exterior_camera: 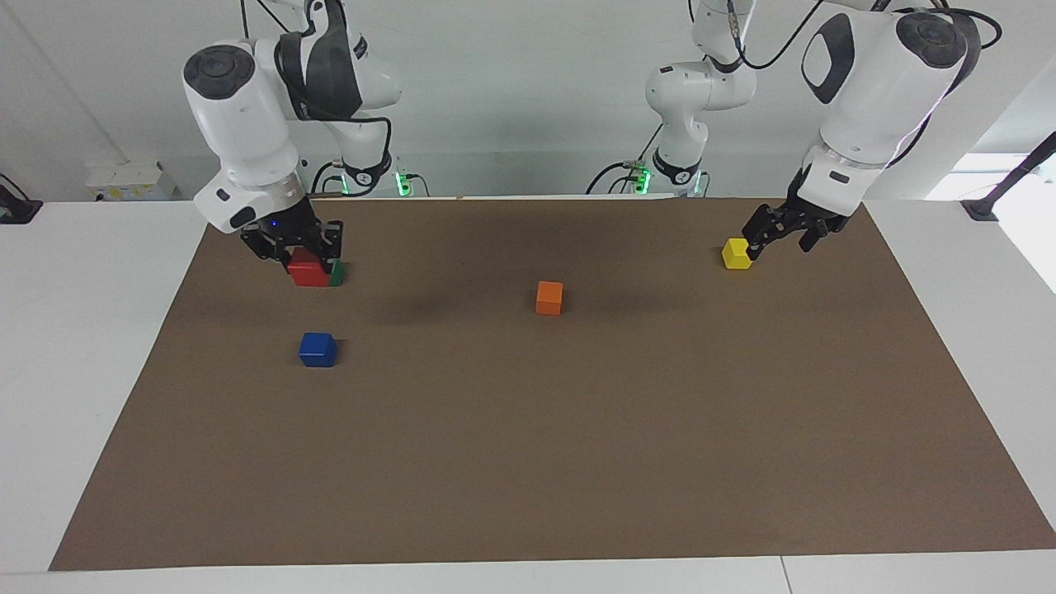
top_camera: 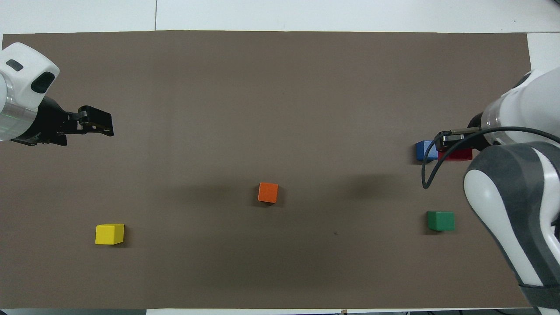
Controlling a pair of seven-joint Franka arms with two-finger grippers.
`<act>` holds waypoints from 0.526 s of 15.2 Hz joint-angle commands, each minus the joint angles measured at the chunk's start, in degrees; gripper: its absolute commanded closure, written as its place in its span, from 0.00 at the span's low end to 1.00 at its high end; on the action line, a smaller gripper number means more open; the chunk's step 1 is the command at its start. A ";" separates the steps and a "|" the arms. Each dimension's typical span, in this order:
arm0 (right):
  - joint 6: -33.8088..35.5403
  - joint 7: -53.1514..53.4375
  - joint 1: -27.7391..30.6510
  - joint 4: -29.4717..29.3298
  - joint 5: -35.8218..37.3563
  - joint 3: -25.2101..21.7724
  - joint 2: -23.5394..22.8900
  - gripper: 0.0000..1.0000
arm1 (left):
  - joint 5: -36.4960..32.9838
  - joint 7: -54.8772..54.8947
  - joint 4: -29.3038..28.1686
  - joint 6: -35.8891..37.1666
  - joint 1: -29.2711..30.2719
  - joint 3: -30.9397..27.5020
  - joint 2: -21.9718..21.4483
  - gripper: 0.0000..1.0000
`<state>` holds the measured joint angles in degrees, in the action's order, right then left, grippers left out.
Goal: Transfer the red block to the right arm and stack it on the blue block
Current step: 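Lower the red cube onto the blue cube with the right gripper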
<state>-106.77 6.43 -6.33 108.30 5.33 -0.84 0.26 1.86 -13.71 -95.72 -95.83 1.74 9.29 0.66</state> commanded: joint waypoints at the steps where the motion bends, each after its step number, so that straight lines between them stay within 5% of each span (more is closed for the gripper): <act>1: -6.93 1.92 1.58 3.39 1.70 0.32 -2.10 1.00 | 0.70 1.05 -0.08 -0.24 -0.86 -0.86 -0.57 0.00; 8: -18.72 0.25 4.22 10.26 1.70 0.23 -5.09 1.00 | 0.52 1.14 0.01 0.29 -1.21 -0.15 -0.57 0.00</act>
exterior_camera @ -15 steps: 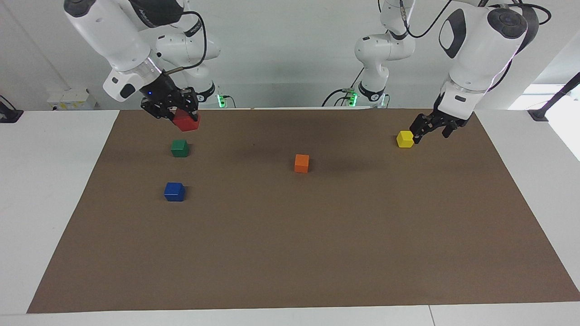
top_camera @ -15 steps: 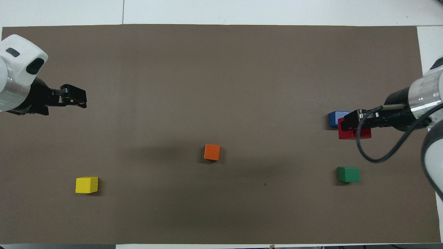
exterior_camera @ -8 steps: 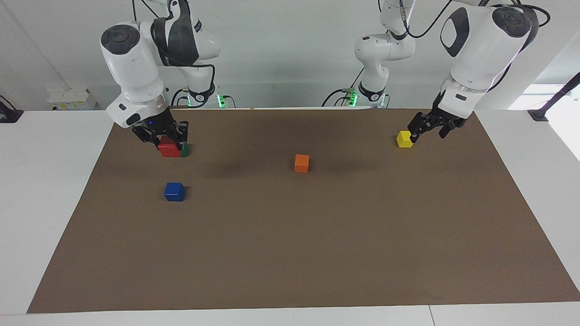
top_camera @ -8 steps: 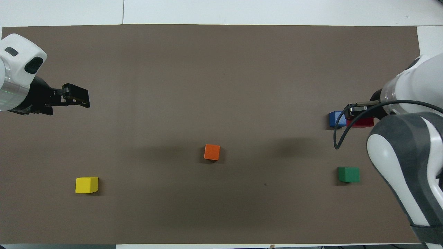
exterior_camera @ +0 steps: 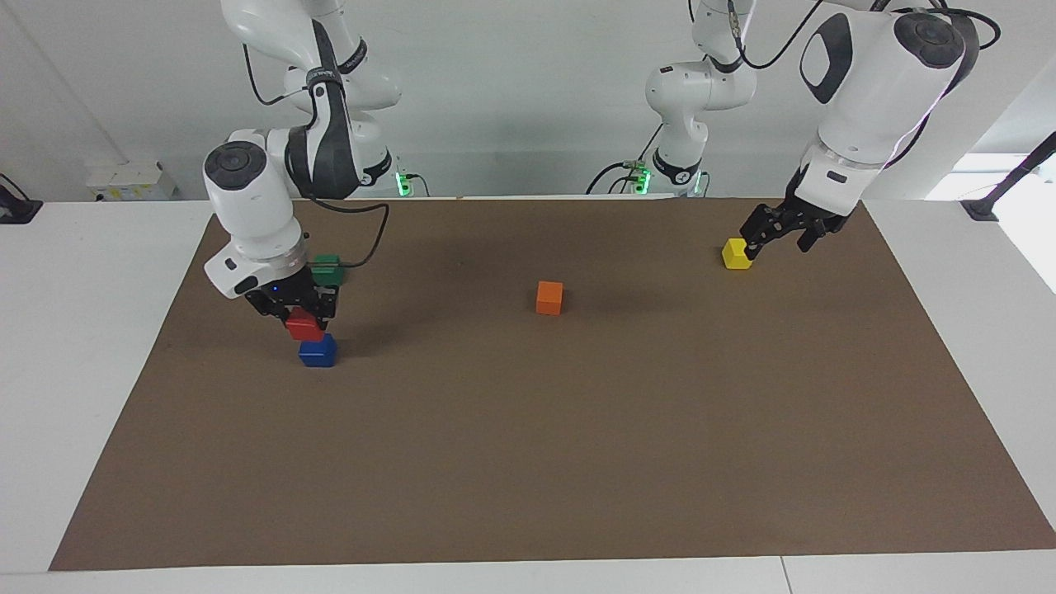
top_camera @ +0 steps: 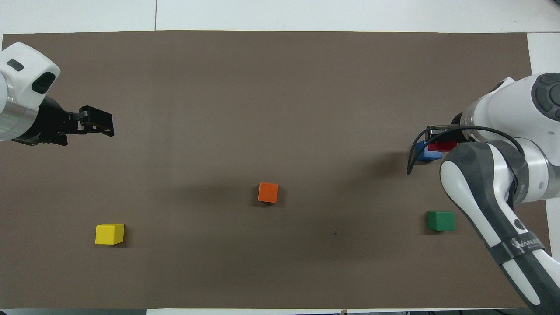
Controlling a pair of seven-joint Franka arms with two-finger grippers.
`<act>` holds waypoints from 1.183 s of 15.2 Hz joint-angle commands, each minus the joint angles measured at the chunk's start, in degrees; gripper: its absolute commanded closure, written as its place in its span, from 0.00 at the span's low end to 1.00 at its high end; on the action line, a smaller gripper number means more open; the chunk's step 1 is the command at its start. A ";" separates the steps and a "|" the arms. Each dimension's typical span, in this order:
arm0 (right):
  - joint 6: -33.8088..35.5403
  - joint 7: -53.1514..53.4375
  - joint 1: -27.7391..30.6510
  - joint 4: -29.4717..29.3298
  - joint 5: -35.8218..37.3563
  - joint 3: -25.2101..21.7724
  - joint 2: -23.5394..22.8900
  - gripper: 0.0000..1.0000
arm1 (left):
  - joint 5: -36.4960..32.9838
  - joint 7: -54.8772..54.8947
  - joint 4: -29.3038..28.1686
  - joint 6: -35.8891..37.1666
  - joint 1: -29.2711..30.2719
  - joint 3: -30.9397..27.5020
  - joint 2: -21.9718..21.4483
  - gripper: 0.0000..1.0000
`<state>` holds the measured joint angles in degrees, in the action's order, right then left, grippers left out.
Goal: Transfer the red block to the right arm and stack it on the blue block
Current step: 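Lower the red cube onto the blue cube with the right gripper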
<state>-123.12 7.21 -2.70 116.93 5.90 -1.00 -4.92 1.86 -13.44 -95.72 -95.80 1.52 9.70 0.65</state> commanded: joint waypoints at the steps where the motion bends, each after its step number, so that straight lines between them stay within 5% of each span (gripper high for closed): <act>1: -4.04 -1.14 1.02 2.33 1.13 0.47 -0.18 1.00 | 0.51 0.96 0.10 0.43 -1.00 -0.56 -0.57 0.00; 5: -9.23 -2.91 1.99 4.97 0.60 0.47 -0.62 1.00 | 0.51 3.33 0.10 0.44 -1.00 -0.56 -0.57 0.00; 18: -9.68 -10.12 3.14 5.24 -6.26 0.39 -2.20 1.00 | 0.60 2.89 -0.43 -0.36 -0.47 -0.64 -0.74 0.00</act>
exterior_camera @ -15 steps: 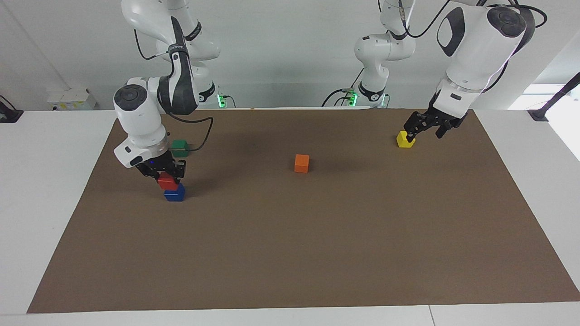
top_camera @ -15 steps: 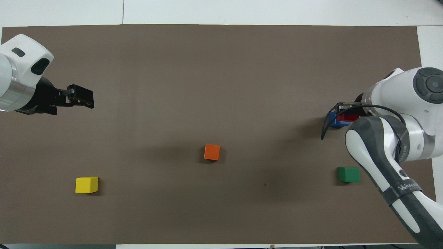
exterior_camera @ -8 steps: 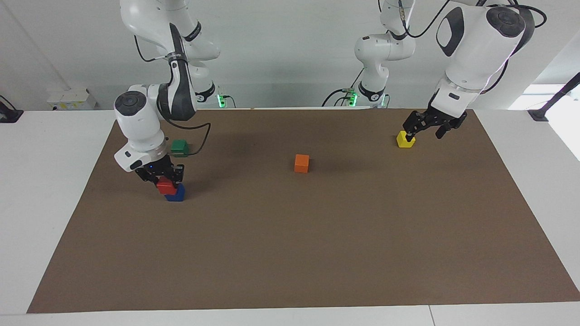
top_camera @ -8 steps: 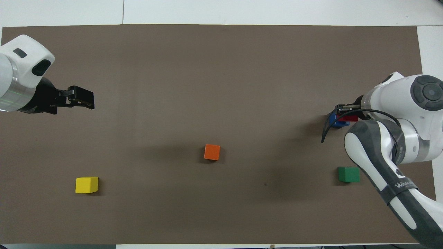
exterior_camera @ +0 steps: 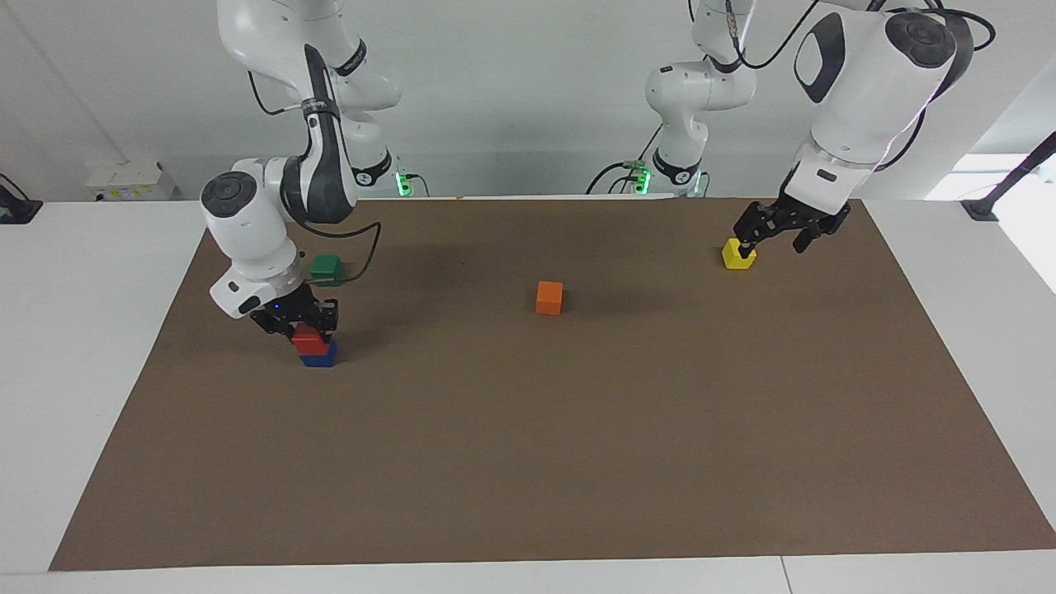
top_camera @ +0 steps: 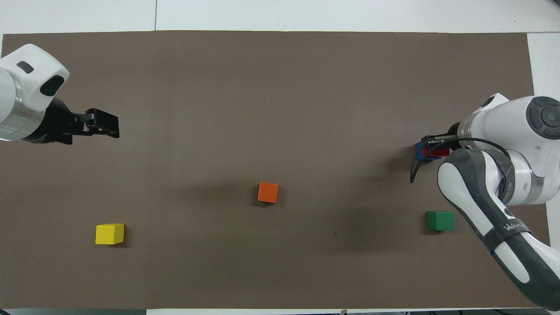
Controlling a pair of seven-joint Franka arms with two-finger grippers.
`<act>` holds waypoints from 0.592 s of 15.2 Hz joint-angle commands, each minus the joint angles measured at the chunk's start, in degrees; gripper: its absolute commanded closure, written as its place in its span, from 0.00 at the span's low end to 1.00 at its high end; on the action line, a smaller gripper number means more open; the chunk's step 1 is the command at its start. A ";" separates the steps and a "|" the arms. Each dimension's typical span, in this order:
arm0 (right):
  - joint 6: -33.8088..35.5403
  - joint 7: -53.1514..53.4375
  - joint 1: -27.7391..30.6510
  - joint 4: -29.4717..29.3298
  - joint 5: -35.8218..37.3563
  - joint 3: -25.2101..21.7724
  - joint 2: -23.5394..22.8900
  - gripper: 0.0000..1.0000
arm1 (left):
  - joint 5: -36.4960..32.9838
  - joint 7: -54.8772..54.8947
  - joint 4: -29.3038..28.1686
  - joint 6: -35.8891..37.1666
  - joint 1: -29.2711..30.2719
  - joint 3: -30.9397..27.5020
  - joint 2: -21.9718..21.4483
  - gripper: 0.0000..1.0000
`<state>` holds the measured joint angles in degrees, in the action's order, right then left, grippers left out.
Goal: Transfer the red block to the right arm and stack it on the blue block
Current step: 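Lower the red cube onto the blue cube with the right gripper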
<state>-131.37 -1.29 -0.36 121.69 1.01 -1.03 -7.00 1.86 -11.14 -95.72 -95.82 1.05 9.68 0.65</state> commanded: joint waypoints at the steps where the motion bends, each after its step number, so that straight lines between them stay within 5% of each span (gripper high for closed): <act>1: -1.43 -1.61 0.98 0.56 -1.45 0.50 -0.12 1.00 | 0.60 0.59 -0.43 -0.34 0.27 -0.72 -0.83 0.00; 3: -1.43 -1.43 1.24 0.56 -3.03 0.50 -0.20 0.99 | 0.60 0.59 -0.60 -0.25 0.27 -1.07 -0.83 0.00; 5: -1.61 -1.43 1.33 0.48 -3.82 0.50 -0.29 0.00 | 0.60 0.59 -0.60 -0.25 0.27 -1.07 -0.83 0.00; 9: -2.31 -1.43 1.24 0.48 -3.82 0.42 -0.29 0.00 | 0.60 0.59 -0.69 -0.07 -0.61 -1.07 -0.83 0.00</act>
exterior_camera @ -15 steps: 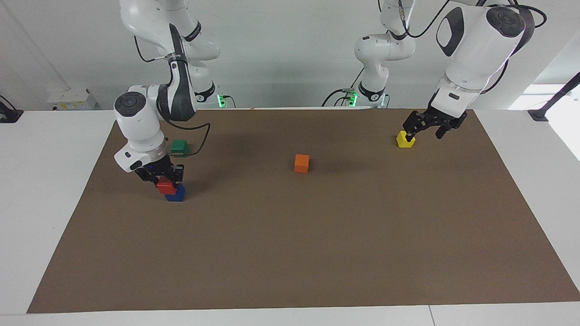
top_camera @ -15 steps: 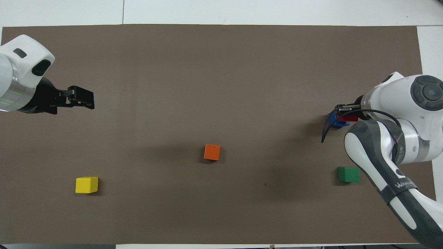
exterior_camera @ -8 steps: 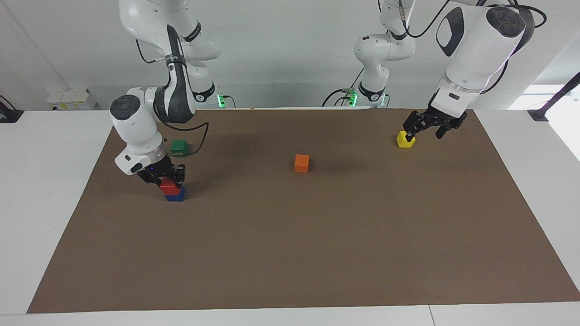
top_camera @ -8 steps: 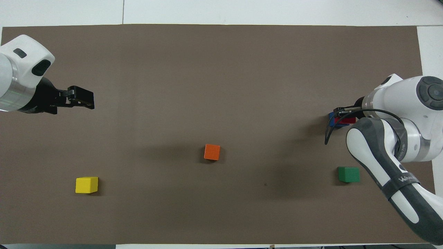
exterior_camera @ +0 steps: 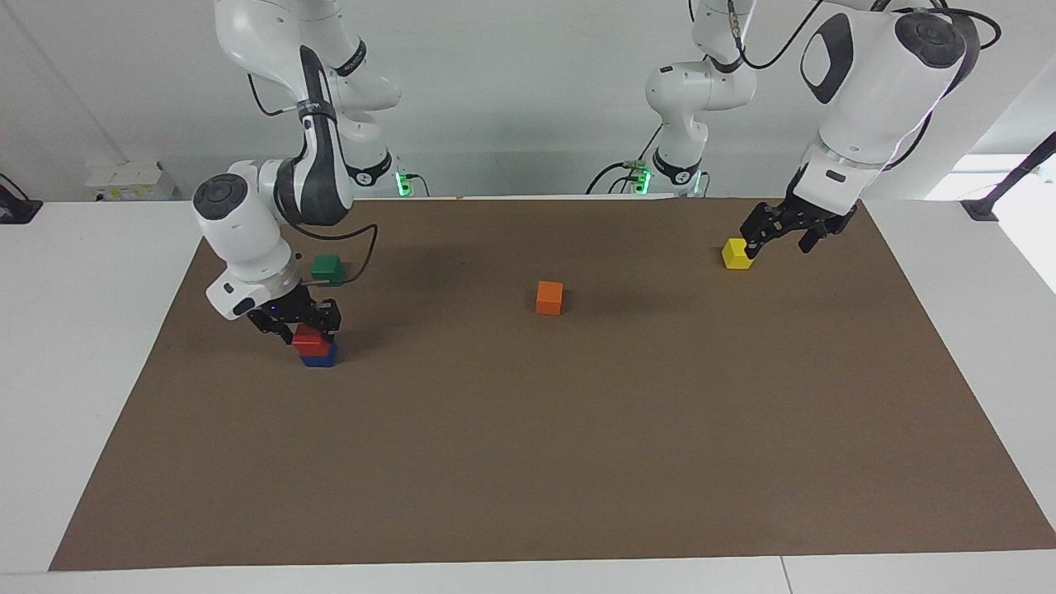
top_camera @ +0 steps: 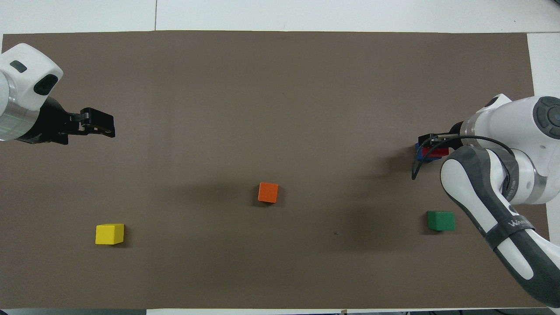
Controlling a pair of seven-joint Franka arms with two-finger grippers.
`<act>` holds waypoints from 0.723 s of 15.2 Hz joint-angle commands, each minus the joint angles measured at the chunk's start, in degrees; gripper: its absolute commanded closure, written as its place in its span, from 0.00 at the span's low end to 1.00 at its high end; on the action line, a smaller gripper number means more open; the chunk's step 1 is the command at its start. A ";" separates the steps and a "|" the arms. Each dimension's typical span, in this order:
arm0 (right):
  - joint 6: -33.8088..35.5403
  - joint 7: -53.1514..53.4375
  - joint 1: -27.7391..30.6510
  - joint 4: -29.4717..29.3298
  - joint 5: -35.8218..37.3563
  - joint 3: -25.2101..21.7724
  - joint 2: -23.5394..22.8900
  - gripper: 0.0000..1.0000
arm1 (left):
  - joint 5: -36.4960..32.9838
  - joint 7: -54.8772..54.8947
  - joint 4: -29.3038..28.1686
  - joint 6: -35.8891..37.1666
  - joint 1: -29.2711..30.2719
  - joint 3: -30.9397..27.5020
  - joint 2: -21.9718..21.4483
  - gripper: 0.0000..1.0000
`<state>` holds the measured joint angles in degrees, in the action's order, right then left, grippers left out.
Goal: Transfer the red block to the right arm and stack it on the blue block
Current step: 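Lower the red cube onto the blue cube with the right gripper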
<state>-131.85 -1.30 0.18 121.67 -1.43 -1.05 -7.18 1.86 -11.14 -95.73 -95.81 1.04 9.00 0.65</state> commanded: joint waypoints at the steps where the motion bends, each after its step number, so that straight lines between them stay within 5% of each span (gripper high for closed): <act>1: -1.75 -1.43 0.70 0.41 -1.39 0.52 -0.11 0.00 | 0.60 0.59 -0.69 0.10 -0.69 -0.39 -0.83 0.00; 5: 1.40 -1.95 0.70 -2.12 -1.30 0.43 0.50 0.00 | 0.60 0.59 -0.78 0.10 -0.60 -0.39 -0.83 0.00; 11: 16.17 -6.17 0.87 -14.08 -0.42 0.26 4.62 0.00 | 0.60 0.59 -0.78 0.28 -0.08 -0.39 -1.00 0.00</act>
<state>-118.86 -4.23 0.20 110.02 -1.38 -1.03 -4.14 1.86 -11.14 -95.74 -95.78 0.99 9.15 0.65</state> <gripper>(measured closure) 0.000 0.000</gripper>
